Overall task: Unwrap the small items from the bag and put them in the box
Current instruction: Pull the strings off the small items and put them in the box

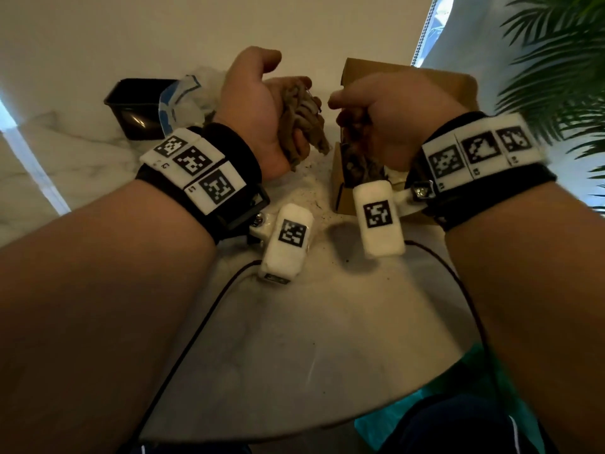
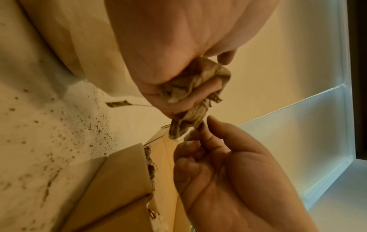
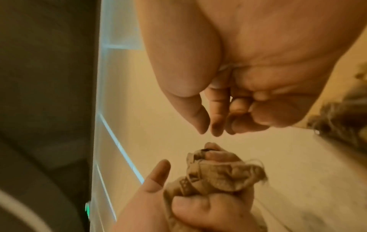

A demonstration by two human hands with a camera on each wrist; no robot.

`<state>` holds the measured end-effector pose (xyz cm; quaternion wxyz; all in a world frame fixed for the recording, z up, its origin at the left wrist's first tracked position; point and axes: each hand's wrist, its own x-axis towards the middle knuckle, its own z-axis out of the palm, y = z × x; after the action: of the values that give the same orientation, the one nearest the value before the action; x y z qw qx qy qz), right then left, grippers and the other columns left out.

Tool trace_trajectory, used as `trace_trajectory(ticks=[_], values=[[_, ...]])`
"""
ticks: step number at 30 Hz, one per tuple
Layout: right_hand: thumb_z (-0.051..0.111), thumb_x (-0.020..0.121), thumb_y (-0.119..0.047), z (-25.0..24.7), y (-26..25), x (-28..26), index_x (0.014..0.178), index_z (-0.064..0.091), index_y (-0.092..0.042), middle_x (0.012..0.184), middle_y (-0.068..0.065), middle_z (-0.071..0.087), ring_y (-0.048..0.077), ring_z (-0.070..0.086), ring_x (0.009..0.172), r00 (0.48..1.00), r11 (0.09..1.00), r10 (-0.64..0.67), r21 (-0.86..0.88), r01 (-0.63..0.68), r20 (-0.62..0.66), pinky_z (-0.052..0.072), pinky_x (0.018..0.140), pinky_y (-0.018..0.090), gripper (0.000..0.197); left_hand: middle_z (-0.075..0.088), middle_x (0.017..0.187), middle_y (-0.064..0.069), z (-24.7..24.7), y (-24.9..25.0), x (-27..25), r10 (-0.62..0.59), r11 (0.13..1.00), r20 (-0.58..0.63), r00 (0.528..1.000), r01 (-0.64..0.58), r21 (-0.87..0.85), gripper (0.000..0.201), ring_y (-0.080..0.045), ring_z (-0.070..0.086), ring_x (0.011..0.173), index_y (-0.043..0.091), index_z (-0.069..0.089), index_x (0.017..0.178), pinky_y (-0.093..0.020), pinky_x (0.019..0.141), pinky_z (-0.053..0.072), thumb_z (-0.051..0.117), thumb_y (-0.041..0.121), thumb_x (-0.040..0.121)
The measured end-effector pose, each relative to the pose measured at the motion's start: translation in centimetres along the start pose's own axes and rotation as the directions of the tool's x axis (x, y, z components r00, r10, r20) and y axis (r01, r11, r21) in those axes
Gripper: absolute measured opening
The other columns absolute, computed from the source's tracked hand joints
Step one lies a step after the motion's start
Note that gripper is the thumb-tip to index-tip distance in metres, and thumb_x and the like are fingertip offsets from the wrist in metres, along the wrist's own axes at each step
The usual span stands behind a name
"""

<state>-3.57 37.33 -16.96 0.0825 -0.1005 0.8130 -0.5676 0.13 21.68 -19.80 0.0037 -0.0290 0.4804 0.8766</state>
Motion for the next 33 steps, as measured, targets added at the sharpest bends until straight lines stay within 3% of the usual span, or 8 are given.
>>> trace_trajectory(ticks=[2, 5, 10, 14, 22, 28, 33], values=[[0.066, 0.092, -0.018, 0.6, 1.3, 0.0, 0.1, 0.067, -0.005, 0.065, 0.001, 0.06, 0.017, 0.053, 0.061, 1.0, 0.937, 0.017, 0.349, -0.018, 0.006, 0.045, 0.055, 0.028, 0.015, 0.046, 0.081, -0.006, -0.1, 0.1, -0.1, 0.004, 1.0, 0.034, 0.999, -0.004, -0.006, 0.044, -0.017, 0.037, 0.067, 0.01, 0.048, 0.114, -0.022, 0.055, 0.02, 0.037, 0.049, 0.095], [0.067, 0.091, -0.02, 1.5, 2.7, -0.1, 0.101, 0.064, -0.008, 0.064, 0.0, 0.057, 0.013, 0.053, 0.057, 0.999, 0.857, -0.008, 0.515, -0.016, 0.044, 0.044, 0.05, 0.024, 0.016, 0.042, 0.079, -0.004, 0.0, -0.2, -0.3, -0.002, 1.0, 0.064, 0.998, 0.001, 0.018, 0.044, -0.015, 0.034, 0.063, 0.012, 0.043, 0.114, -0.024, 0.058, 0.015, 0.034, 0.051, 0.095], [0.07, 0.087, -0.005, 2.0, 3.7, -0.4, 0.1, 0.064, -0.01, 0.084, 0.005, 0.073, 0.018, 0.069, 0.07, 0.983, 0.898, -0.176, 0.418, 0.137, 0.055, 0.052, 0.057, 0.028, 0.016, 0.033, 0.08, -0.003, 0.3, -0.3, -0.6, 0.002, 0.998, 0.1, 0.995, 0.005, -0.069, 0.041, -0.015, 0.032, 0.061, 0.011, 0.039, 0.109, -0.02, 0.049, 0.023, 0.037, 0.049, 0.095], [0.071, 0.082, 0.005, 1.9, 4.0, -0.5, 0.106, 0.064, -0.014, 0.081, 0.0, 0.073, 0.016, 0.07, 0.076, 0.975, 0.92, -0.22, 0.339, 0.197, 0.03, 0.053, 0.063, 0.029, 0.031, 0.018, 0.091, 0.001, 0.0, -0.1, -0.5, 0.007, 0.986, 0.123, 0.992, 0.013, -0.165, 0.034, -0.013, 0.025, 0.062, 0.015, 0.033, 0.098, -0.021, 0.053, 0.019, 0.039, 0.048, 0.094], [0.06, 0.089, 0.009, 2.0, 4.2, -0.8, 0.096, 0.062, -0.013, 0.079, 0.006, 0.065, 0.016, 0.069, 0.066, 0.979, 0.927, -0.192, 0.315, 0.203, -0.067, 0.055, 0.063, 0.033, 0.023, 0.039, 0.074, -0.003, 0.0, -0.1, -0.1, -0.002, 0.998, -0.038, 0.999, 0.0, -0.062, 0.028, -0.015, 0.036, 0.056, 0.013, 0.039, 0.096, -0.021, 0.046, 0.027, 0.05, 0.038, 0.093], [0.073, 0.081, 0.006, 2.1, 4.4, -0.9, 0.1, 0.064, -0.012, 0.087, 0.007, 0.069, 0.021, 0.068, 0.076, 0.977, 0.943, -0.212, 0.267, 0.197, 0.028, 0.051, 0.062, 0.03, 0.028, 0.04, 0.072, -0.003, 0.1, 0.0, 0.1, -0.015, 0.985, -0.022, 1.0, 0.011, -0.173, 0.027, -0.013, 0.036, 0.053, 0.012, 0.039, 0.084, -0.02, 0.042, 0.03, 0.052, 0.034, 0.093], [0.069, 0.084, 0.004, 2.1, 4.4, -0.9, 0.094, 0.068, -0.013, 0.08, 0.002, 0.07, 0.015, 0.064, 0.069, 0.982, 0.943, -0.188, 0.274, 0.189, -0.03, 0.048, 0.053, 0.025, 0.02, 0.047, 0.073, -0.005, 0.2, -0.1, 0.1, -0.02, 0.991, -0.083, 0.996, 0.009, -0.131, 0.025, -0.014, 0.044, 0.052, 0.01, 0.045, 0.089, -0.021, 0.041, 0.033, 0.055, 0.033, 0.094]])
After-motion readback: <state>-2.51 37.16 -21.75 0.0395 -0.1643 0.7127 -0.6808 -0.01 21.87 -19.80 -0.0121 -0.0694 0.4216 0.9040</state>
